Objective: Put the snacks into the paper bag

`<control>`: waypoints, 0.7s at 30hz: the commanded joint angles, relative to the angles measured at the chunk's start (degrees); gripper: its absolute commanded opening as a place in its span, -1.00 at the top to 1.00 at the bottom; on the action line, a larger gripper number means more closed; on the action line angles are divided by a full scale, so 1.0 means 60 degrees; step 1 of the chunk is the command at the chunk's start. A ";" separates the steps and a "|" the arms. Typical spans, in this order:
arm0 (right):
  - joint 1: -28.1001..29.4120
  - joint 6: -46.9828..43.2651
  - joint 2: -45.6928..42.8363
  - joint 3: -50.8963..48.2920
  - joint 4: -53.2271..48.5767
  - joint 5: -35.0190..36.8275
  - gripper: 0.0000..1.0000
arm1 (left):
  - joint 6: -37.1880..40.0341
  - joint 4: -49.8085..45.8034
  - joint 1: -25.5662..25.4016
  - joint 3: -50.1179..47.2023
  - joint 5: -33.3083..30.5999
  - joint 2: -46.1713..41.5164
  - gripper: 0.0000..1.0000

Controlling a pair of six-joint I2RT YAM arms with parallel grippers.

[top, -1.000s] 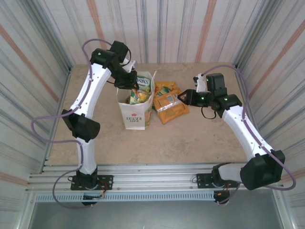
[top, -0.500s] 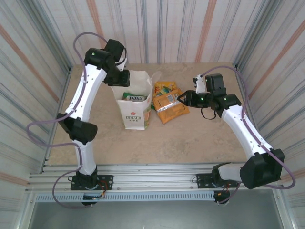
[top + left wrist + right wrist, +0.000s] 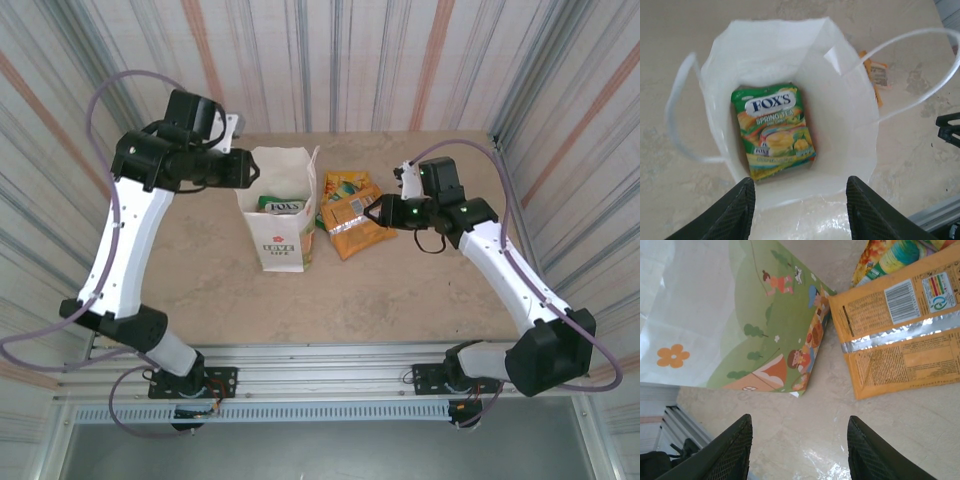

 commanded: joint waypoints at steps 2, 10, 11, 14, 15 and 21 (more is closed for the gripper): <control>0.0071 0.0028 0.0510 -0.0193 -0.0440 0.0041 -0.07 | -0.0352 0.0152 0.0149 -0.1458 -0.0127 -0.0898 -0.05; 0.0101 -0.1584 0.1527 0.0310 -0.1036 0.0926 -0.23 | -0.0883 0.0672 0.1015 -0.3345 0.0686 -0.1908 -0.11; 0.0039 -0.1681 0.1694 0.0404 -0.1045 0.0955 -0.26 | -0.0915 0.0830 0.1161 -0.3513 0.0917 -0.2024 -0.11; -0.0219 -0.1764 0.2328 0.0789 -0.1074 0.0850 -0.28 | -0.0904 0.1219 0.1370 -0.3782 0.1308 -0.2252 -0.11; -0.0272 -0.1859 0.2552 0.0940 -0.1115 0.0867 -0.29 | -0.0886 0.1305 0.1409 -0.3823 0.1381 -0.2277 -0.11; -0.0437 -0.2650 0.4352 0.2367 -0.1936 0.1406 -0.30 | -0.0684 0.1482 0.1636 -0.3987 0.2099 -0.2093 -0.12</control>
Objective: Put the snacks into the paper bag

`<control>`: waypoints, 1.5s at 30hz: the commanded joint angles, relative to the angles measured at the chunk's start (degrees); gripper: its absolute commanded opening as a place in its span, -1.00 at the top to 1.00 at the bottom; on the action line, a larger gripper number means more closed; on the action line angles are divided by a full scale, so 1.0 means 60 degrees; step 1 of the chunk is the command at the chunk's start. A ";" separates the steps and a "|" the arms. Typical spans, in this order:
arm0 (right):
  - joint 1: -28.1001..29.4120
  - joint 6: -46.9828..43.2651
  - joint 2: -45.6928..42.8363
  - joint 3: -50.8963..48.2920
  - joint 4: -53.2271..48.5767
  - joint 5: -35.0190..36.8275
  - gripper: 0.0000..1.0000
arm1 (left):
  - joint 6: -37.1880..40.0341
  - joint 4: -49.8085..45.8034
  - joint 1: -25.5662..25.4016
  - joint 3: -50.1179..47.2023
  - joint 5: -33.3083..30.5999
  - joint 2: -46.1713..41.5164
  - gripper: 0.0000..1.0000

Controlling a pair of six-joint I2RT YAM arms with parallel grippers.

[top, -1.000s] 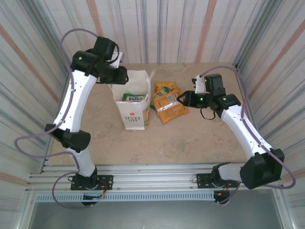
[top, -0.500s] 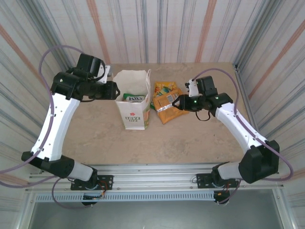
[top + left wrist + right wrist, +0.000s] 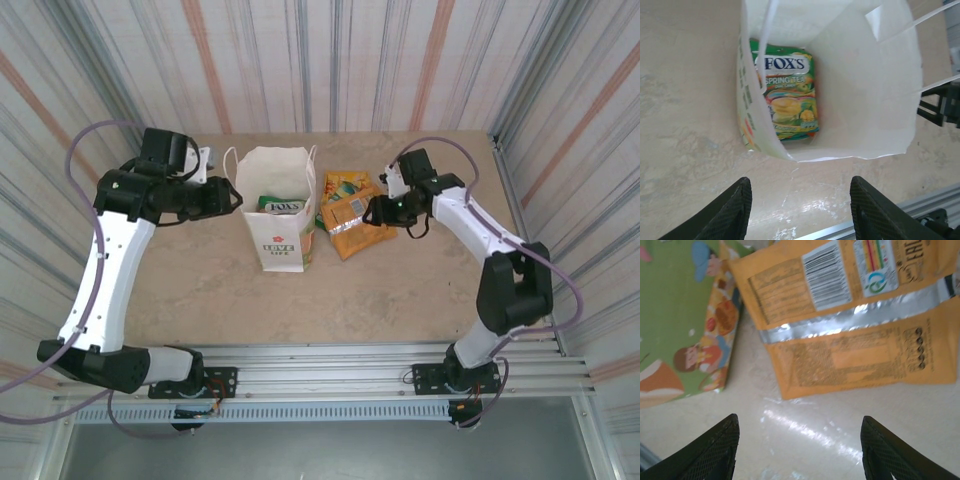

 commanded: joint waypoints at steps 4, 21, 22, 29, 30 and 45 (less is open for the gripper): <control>-0.0398 -0.1041 0.1821 0.1521 -0.0893 0.0467 -0.33 | 0.0132 0.0345 0.0238 -0.0257 0.0610 0.0057 -0.12; -0.0724 -0.3021 0.4567 0.3270 -0.1040 -0.0636 -0.47 | 0.0140 0.0668 0.0558 -0.0213 0.0811 0.0511 -0.09; -0.0749 -0.3056 0.4630 0.3265 -0.1033 -0.0794 -0.42 | 0.0109 0.0717 0.0562 -0.0206 0.0817 0.0516 -0.09; -0.0832 -0.3245 0.4301 0.3004 -0.0763 -0.1179 0.32 | 0.0144 0.0668 0.0576 -0.0024 0.0749 0.0538 -0.07; -0.0851 -0.3271 0.4153 0.2960 -0.0749 -0.1257 0.42 | 0.0161 0.0641 0.0584 0.0019 0.0720 0.0540 -0.07; -0.0836 -0.3536 0.0302 -0.0015 0.0401 -0.0995 1.00 | 0.0336 0.1366 0.0416 -0.0774 0.1204 -0.0463 -0.08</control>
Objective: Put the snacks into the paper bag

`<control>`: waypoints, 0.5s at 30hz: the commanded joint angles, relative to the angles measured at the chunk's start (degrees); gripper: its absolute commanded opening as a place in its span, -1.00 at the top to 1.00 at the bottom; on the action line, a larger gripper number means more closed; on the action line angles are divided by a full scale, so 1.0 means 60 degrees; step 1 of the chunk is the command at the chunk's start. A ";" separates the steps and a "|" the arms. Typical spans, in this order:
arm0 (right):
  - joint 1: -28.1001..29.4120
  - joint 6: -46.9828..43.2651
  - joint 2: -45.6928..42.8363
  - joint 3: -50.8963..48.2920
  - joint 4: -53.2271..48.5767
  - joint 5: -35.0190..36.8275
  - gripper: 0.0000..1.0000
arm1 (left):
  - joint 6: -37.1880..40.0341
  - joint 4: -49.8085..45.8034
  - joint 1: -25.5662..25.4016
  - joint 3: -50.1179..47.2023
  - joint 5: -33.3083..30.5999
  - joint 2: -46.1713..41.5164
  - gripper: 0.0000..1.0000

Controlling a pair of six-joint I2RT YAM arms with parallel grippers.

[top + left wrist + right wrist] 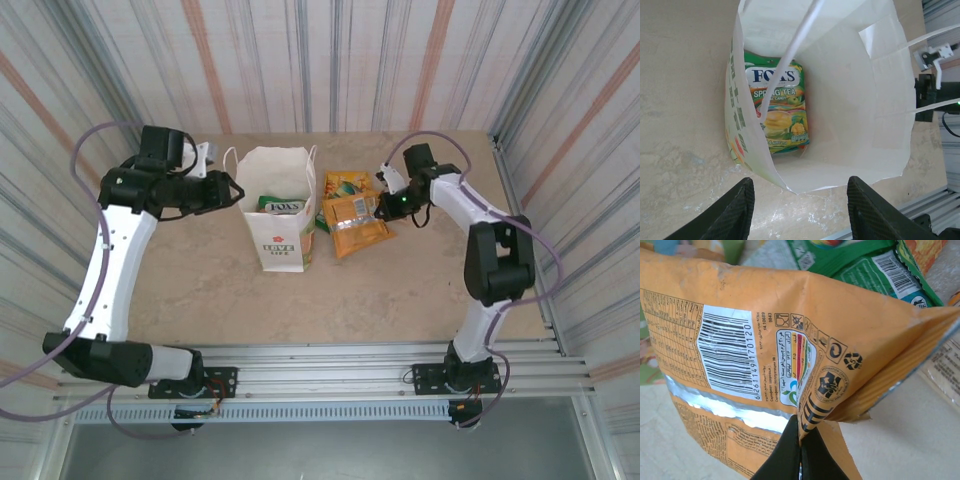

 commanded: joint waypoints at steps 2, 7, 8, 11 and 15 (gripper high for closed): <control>0.0020 -0.0287 -0.1546 -0.0940 0.0258 0.0098 1.00 | 0.0409 0.0844 -0.0141 -0.0513 0.0588 -0.0853 -0.10; 0.0372 -0.0803 -0.3333 -0.2114 0.0435 0.0395 1.00 | 0.0844 0.1687 -0.0982 -0.1415 0.0436 -0.1604 -0.13; 0.0482 -0.0956 -0.3681 -0.2343 0.0422 0.0432 1.00 | 0.0979 0.1837 -0.1215 -0.1682 0.0291 -0.1772 -0.14; 0.0846 -0.1420 -0.4584 -0.2795 0.0267 0.0606 1.00 | 0.1228 0.2254 -0.1651 -0.2398 0.0300 -0.2191 -0.16; 0.1527 -0.2076 -0.5541 -0.3260 0.0177 0.0752 1.00 | 0.1551 0.2567 -0.2061 -0.3092 0.0576 -0.2563 -0.17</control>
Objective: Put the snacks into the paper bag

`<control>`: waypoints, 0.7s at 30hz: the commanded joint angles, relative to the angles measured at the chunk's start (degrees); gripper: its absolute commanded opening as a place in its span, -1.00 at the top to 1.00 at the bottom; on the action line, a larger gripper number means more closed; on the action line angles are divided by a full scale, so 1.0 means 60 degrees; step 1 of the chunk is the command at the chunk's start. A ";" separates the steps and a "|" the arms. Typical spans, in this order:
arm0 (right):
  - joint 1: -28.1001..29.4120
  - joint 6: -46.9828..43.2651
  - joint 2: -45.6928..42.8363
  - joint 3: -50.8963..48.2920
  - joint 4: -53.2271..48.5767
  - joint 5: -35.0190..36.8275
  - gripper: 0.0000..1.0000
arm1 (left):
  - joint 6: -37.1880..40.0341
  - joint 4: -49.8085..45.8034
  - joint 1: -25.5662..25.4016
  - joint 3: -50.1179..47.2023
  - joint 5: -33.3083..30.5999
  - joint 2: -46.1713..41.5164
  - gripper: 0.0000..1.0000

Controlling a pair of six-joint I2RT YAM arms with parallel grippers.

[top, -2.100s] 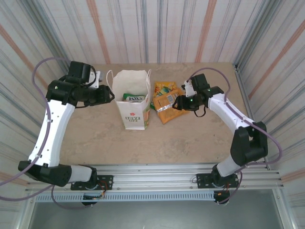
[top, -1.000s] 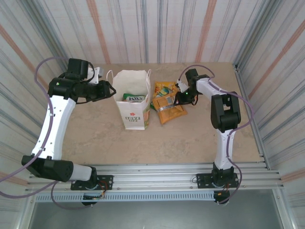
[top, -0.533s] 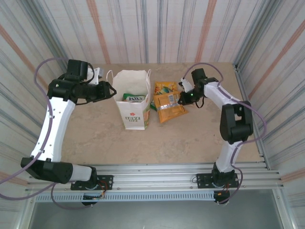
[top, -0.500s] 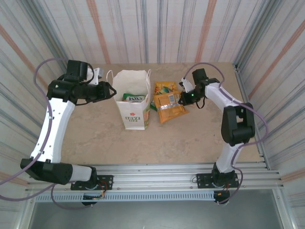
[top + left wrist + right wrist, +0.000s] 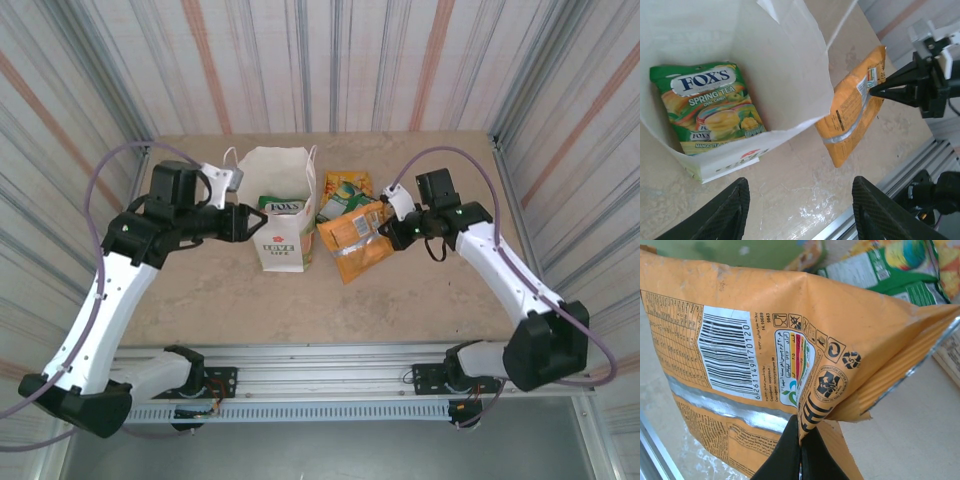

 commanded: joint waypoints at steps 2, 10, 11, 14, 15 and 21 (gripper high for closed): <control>0.0754 -0.1141 -0.0987 -0.0559 -0.0086 0.0361 1.00 | 0.0798 0.0561 -0.0488 -0.0650 0.0232 -0.0409 -0.16; 0.2096 -0.1994 -0.2248 -0.0808 -0.0031 0.0936 1.00 | 0.2266 0.0555 -0.1989 -0.1035 0.0321 -0.0481 -0.17; 0.2277 -0.2129 -0.2430 -0.0819 0.0028 0.0860 1.00 | 0.2368 0.0539 -0.2122 -0.1033 0.0404 -0.0426 -0.16; 0.2690 -0.2354 -0.2885 -0.0884 0.0218 0.0821 1.00 | 0.2521 0.0522 -0.2502 -0.0985 0.0564 -0.0254 -0.18; 0.2795 -0.2362 -0.3094 -0.0892 0.0236 0.0827 1.00 | 0.2561 0.0525 -0.2618 -0.0976 0.0573 -0.0215 -0.19; 0.3258 -0.2374 -0.3608 -0.1110 0.0472 0.0829 1.00 | 0.2738 0.0565 -0.3492 -0.0835 0.0523 0.0317 -0.20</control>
